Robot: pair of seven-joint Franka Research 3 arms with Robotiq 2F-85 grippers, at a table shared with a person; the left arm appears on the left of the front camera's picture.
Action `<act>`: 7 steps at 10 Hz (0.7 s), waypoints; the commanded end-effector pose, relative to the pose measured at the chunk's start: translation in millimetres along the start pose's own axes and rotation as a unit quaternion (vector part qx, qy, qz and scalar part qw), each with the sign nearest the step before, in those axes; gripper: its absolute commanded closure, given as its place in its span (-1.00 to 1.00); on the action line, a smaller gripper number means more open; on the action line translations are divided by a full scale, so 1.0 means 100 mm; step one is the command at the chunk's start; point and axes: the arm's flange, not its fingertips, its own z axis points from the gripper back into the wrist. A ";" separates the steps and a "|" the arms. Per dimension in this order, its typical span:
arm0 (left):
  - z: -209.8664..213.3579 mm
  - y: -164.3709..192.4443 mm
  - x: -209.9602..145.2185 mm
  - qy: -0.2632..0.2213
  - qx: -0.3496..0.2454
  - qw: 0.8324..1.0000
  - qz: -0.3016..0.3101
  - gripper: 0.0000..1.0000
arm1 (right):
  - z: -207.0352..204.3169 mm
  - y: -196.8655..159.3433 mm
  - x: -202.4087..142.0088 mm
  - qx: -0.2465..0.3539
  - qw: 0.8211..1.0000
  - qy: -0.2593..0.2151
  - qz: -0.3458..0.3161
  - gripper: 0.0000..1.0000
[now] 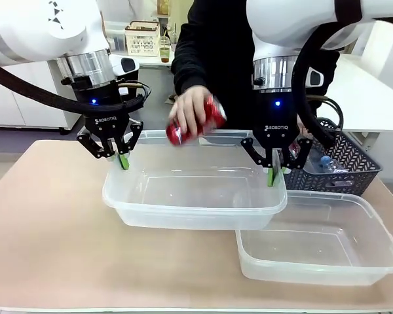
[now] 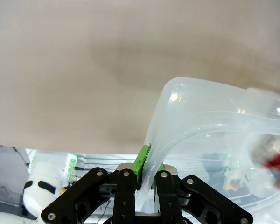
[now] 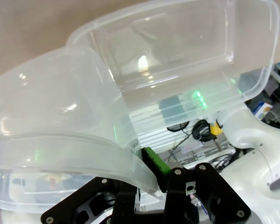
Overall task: Sort the waste into each basket.
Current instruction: Offer the picked Organizing box to the human.
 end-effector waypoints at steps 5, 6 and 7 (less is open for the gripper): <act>0.08 0.00 -0.01 -0.005 -0.018 1.000 0.012 0.89 | -0.02 -0.03 0.00 -0.006 1.000 0.000 -0.004 0.89; 0.08 0.00 -0.01 -0.005 -0.018 1.000 0.012 0.89 | -0.02 -0.03 0.00 -0.006 1.000 0.000 -0.004 0.89; 0.08 0.00 -0.01 -0.005 -0.018 1.000 0.012 0.89 | -0.02 -0.03 0.00 -0.006 1.000 0.000 -0.004 0.89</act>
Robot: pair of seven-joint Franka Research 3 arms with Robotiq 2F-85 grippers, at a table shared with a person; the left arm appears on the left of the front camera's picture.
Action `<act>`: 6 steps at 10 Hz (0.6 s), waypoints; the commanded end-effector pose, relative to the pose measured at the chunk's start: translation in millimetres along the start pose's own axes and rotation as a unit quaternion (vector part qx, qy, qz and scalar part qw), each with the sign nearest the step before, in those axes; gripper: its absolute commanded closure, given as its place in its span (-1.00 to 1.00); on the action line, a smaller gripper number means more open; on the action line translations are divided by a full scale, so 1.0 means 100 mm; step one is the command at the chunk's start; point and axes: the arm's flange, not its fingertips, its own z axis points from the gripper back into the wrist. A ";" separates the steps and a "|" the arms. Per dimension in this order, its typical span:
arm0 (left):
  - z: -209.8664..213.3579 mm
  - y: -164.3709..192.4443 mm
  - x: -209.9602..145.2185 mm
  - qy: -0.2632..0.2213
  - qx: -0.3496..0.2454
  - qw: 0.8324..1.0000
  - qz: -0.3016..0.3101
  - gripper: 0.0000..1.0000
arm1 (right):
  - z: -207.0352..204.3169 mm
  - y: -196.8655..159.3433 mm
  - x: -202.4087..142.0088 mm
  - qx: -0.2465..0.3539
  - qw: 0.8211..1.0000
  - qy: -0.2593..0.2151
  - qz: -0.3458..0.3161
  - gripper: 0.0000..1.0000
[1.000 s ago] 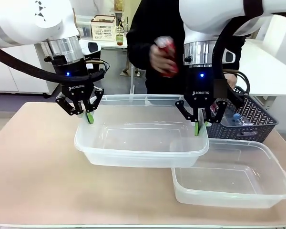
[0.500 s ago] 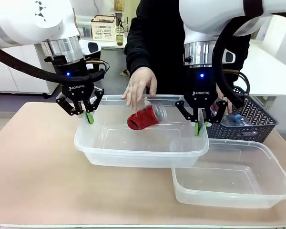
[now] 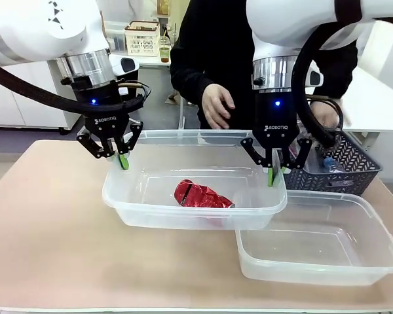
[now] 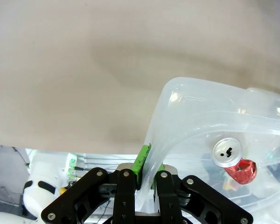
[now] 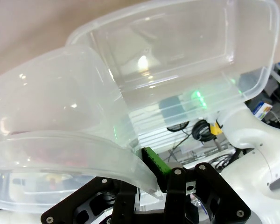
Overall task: Sort the waste into each basket.
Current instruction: Offer the picked Organizing box to the human.
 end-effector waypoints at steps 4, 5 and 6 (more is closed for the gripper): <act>0.08 0.00 -0.01 -0.005 -0.018 1.000 0.012 0.89 | -0.02 -0.03 0.00 -0.006 1.000 0.000 -0.004 0.89; 0.08 0.00 -0.01 -0.005 -0.018 1.000 0.012 0.89 | -0.02 -0.03 0.00 -0.006 1.000 0.000 -0.004 0.89; 0.08 0.00 -0.01 -0.005 -0.018 1.000 0.012 0.89 | -0.02 -0.03 0.00 -0.006 1.000 0.000 -0.004 0.89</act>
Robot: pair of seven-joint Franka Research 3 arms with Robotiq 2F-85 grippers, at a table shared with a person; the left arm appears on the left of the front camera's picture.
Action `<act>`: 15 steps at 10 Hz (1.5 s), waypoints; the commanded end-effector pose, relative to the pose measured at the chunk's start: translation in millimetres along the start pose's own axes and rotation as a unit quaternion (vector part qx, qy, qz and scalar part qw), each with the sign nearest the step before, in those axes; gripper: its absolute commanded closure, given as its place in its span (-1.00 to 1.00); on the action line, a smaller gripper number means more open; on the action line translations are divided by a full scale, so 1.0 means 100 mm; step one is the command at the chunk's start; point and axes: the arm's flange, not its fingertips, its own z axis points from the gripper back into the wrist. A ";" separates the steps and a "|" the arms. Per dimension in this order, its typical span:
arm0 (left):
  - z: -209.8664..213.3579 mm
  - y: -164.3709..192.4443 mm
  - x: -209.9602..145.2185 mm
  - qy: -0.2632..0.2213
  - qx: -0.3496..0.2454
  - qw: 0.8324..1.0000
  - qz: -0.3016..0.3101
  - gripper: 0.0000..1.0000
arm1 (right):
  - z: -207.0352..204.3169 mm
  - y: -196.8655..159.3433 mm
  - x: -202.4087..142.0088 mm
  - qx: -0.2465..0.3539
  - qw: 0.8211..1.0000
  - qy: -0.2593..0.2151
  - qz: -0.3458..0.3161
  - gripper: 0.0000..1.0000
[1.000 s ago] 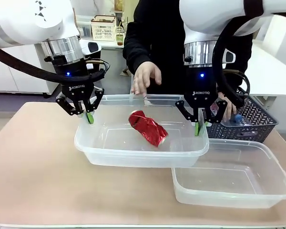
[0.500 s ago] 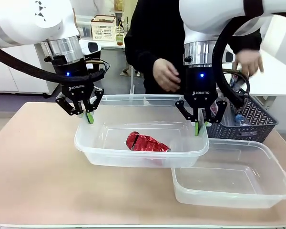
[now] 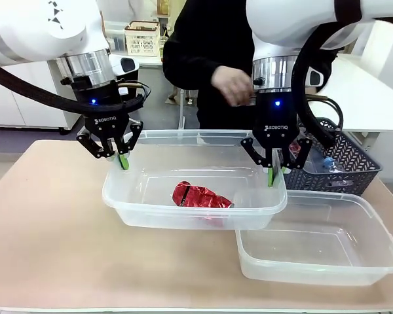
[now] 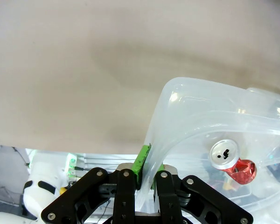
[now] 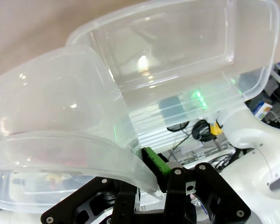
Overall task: Sort the waste into each basket.
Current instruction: Offer the picked Organizing box to the human.
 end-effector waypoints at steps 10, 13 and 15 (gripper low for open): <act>0.08 0.00 -0.01 -0.005 -0.018 1.000 0.012 0.89 | -0.02 -0.03 0.00 -0.006 1.000 0.000 -0.004 0.89; 0.08 0.00 -0.01 -0.005 -0.018 1.000 0.012 0.89 | -0.02 -0.03 0.00 -0.006 1.000 0.000 -0.004 0.89; 0.08 0.00 -0.01 -0.005 -0.018 1.000 0.012 0.89 | -0.02 -0.03 0.00 -0.006 1.000 0.000 -0.004 0.89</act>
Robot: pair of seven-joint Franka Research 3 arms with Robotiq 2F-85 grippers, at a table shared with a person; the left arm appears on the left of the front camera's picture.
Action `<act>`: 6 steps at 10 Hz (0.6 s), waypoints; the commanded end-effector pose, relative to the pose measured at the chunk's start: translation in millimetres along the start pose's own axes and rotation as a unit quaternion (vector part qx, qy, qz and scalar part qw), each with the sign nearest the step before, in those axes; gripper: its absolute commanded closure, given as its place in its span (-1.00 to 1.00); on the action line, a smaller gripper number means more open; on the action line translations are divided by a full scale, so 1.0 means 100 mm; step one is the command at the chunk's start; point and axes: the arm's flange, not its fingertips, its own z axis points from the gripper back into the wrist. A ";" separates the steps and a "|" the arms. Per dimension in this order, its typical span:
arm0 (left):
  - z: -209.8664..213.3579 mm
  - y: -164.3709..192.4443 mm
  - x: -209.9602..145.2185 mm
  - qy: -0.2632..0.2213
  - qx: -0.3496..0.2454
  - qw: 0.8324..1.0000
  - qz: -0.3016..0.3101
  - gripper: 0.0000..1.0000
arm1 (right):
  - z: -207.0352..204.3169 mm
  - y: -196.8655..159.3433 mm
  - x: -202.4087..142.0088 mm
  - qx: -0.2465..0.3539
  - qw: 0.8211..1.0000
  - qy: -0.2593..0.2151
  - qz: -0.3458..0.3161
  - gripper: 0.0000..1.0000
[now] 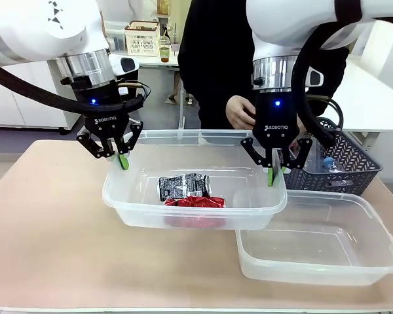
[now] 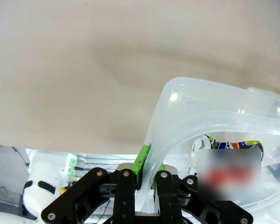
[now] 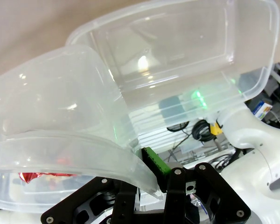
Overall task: Sort the waste into each basket.
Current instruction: Offer the picked Organizing box to the human.
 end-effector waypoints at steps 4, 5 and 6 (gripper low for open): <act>0.08 0.00 -0.01 -0.005 -0.018 1.000 0.012 0.89 | -0.02 -0.03 0.00 -0.006 1.000 0.000 -0.004 0.89; 0.08 0.00 -0.01 -0.005 -0.018 1.000 0.012 0.89 | -0.02 -0.03 0.00 -0.006 1.000 0.000 -0.004 0.89; 0.08 0.00 -0.01 -0.005 -0.018 1.000 0.012 0.89 | -0.02 -0.03 0.00 -0.006 1.000 0.000 -0.004 0.89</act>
